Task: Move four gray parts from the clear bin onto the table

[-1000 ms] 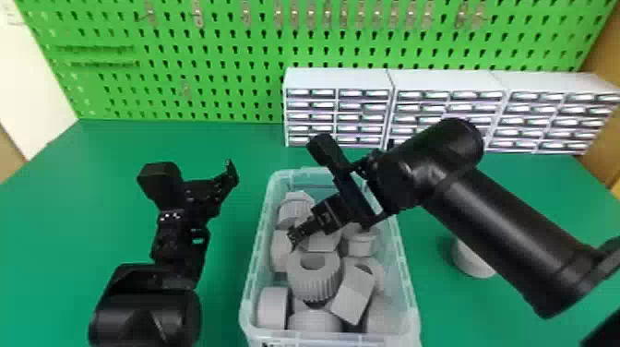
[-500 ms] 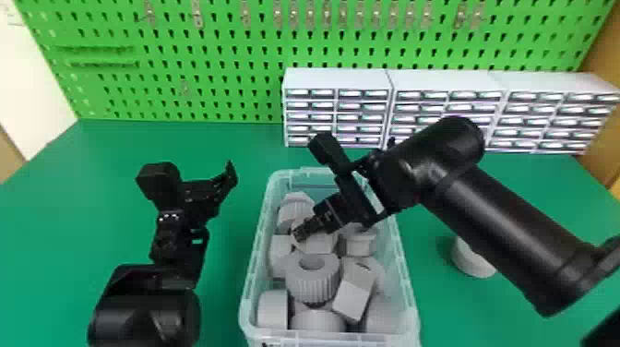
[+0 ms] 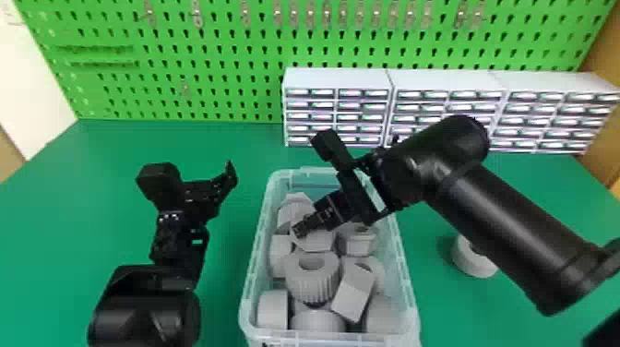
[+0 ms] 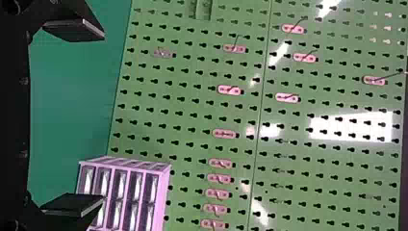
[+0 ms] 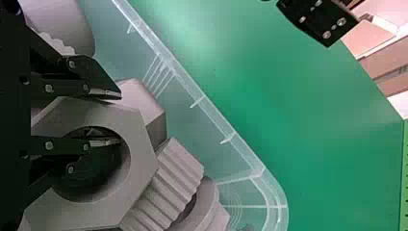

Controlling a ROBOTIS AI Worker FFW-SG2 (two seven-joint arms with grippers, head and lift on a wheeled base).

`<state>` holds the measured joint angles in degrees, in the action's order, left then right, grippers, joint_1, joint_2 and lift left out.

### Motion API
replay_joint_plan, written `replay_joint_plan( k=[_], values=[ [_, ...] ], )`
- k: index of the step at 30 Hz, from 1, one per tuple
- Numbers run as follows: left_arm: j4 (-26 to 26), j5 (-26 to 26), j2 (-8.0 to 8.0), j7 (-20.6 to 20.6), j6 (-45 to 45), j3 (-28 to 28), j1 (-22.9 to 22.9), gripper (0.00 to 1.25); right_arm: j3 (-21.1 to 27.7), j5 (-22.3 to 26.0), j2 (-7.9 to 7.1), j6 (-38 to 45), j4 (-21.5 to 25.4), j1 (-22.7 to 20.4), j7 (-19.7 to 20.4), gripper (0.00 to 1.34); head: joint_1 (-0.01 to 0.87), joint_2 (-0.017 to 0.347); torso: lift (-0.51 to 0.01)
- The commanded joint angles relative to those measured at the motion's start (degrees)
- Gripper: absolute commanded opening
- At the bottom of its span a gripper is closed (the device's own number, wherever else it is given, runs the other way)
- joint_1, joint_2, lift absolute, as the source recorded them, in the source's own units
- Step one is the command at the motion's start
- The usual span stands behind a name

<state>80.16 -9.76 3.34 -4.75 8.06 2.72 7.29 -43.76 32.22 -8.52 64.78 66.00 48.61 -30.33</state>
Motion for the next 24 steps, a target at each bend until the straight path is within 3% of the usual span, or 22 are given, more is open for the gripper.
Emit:
replay_joint_plan(
  k=[1,24],
  values=[
    [0.0,0.0,0.00,0.0,0.0,0.0,-0.1,1.15,0.9,-0.2,0.00,0.7,0.5,0.0,0.0,0.33,0.693,0.072,-0.052],
    [0.0,0.0,0.09,0.0,0.0,-0.1,-0.3,1.15,5.7,-4.0,-0.09,3.8,6.4,0.8,0.0,0.33,0.693,0.072,-0.052]
  ],
)
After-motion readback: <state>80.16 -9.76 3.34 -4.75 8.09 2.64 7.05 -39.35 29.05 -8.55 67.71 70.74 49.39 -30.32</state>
